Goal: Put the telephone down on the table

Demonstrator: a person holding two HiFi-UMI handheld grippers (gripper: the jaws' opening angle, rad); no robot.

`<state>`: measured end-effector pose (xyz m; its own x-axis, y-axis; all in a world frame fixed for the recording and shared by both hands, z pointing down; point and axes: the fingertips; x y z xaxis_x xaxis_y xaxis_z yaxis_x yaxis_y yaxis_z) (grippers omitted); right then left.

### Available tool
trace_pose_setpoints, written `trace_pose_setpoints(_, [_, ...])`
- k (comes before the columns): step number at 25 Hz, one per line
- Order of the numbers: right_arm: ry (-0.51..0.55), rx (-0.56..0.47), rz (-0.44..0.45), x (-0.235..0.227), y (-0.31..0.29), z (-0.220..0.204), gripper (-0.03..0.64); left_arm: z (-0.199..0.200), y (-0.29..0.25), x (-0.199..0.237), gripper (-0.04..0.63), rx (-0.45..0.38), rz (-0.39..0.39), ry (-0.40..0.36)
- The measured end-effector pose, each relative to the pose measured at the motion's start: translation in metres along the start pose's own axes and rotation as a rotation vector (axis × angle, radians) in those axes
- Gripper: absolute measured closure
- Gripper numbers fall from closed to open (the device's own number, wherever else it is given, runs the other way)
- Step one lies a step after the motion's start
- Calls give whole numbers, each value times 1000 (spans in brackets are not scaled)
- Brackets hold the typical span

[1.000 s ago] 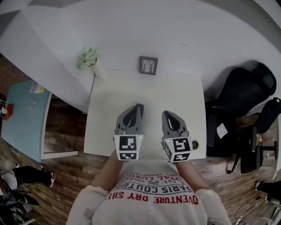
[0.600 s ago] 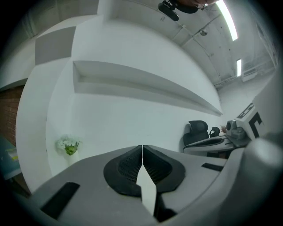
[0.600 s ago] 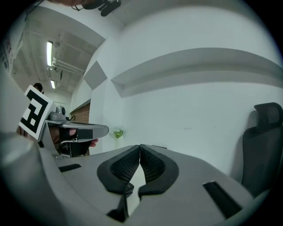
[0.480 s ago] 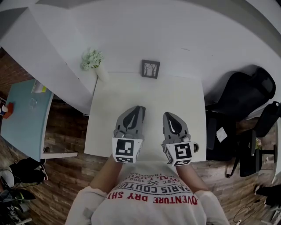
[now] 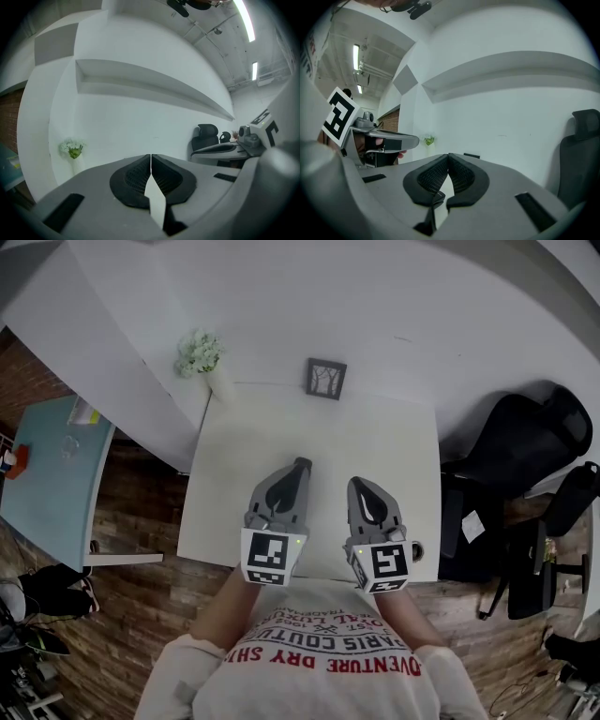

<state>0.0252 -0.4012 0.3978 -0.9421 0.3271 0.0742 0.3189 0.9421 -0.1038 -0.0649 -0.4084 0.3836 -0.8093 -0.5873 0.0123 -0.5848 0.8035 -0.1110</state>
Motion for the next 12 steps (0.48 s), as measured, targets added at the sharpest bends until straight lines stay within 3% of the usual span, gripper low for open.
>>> trace_pose_setpoints(12, [12,39,27,1,-1,-11,592,-18,-2,-1,571,57,13,57])
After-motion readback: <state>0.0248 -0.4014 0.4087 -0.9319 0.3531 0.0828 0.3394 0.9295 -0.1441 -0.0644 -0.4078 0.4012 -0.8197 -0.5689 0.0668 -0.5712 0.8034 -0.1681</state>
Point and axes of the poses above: the fingertips, and each gripper's own axes: y backward along the fingers, x to its left, z out of its top, and after that the axes turned 13 degrees about -z, right-handed
